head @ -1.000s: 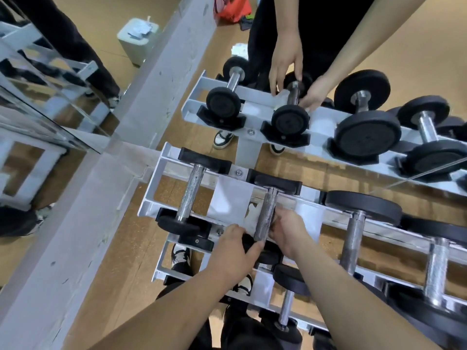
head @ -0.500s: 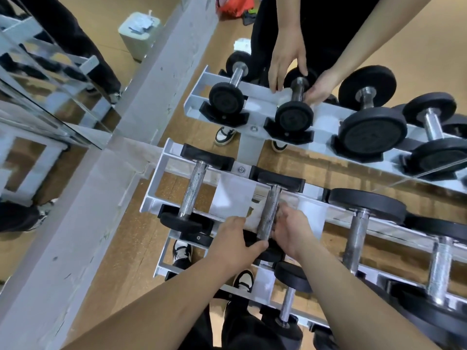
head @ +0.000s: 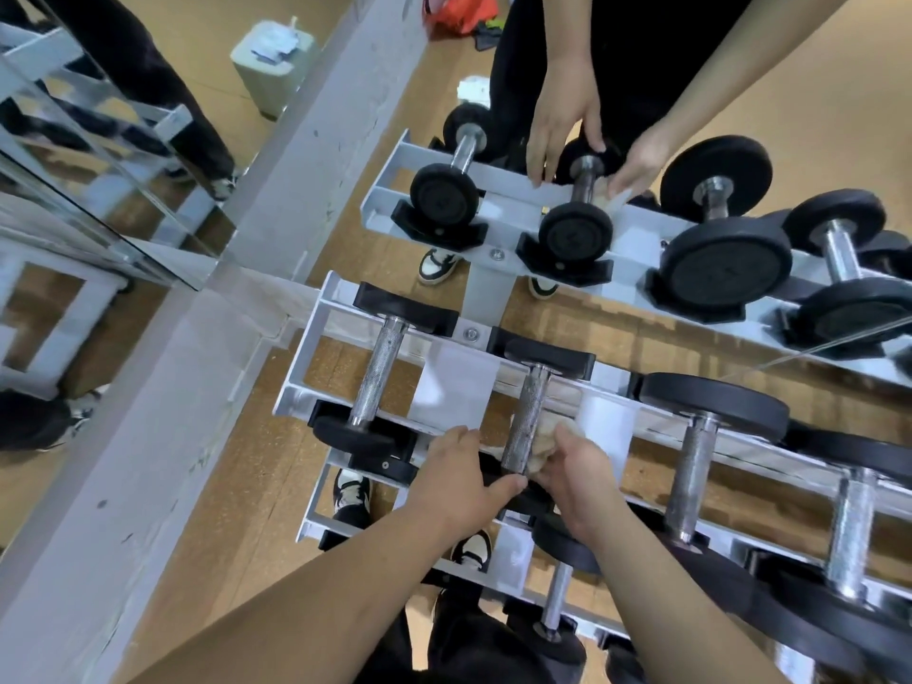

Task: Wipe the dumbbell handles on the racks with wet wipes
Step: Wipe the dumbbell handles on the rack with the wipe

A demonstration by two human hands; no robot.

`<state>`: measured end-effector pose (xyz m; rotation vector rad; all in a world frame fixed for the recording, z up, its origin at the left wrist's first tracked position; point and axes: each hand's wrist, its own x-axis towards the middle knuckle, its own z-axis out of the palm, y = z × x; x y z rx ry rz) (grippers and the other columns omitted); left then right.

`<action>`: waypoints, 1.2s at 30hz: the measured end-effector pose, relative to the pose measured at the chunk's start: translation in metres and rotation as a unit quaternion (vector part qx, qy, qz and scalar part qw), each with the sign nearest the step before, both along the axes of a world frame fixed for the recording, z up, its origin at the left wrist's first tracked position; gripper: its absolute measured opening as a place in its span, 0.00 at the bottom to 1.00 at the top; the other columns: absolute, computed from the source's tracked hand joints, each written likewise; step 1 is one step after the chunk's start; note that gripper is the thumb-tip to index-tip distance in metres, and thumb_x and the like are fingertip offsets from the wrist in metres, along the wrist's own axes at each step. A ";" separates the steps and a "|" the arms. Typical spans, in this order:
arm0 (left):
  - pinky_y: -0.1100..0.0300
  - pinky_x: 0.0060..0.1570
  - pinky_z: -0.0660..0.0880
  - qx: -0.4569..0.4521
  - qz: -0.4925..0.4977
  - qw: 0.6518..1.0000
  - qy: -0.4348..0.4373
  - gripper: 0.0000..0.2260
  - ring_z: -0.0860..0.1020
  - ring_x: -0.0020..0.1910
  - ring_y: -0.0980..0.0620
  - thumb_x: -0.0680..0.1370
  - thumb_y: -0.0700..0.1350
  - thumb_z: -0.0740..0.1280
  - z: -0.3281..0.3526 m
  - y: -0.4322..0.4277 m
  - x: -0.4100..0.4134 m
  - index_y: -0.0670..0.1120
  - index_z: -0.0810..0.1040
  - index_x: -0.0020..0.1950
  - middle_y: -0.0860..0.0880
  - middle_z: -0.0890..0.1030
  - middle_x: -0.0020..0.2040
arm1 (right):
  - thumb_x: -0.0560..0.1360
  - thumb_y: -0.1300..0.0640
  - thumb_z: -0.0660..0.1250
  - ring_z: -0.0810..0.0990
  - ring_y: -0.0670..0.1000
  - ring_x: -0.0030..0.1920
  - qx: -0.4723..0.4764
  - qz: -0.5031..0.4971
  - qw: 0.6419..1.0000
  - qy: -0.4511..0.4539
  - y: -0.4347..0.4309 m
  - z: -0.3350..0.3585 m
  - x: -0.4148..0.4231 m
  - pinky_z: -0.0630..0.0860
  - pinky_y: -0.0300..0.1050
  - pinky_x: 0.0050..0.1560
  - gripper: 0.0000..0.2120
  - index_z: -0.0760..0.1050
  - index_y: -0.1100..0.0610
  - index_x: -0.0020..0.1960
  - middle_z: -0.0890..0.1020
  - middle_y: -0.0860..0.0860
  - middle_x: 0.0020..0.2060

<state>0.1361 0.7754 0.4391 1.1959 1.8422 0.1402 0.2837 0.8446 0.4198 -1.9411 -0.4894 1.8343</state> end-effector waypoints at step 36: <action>0.55 0.71 0.67 0.033 0.016 0.999 -0.008 0.22 0.68 0.73 0.46 0.80 0.39 0.61 0.001 0.003 -0.008 0.42 0.70 0.74 0.46 0.68 0.74 | 0.86 0.51 0.56 0.74 0.55 0.56 0.076 0.282 0.945 -0.146 0.005 0.013 -0.043 0.74 0.48 0.51 0.22 0.55 0.60 0.74 0.72 0.57 0.62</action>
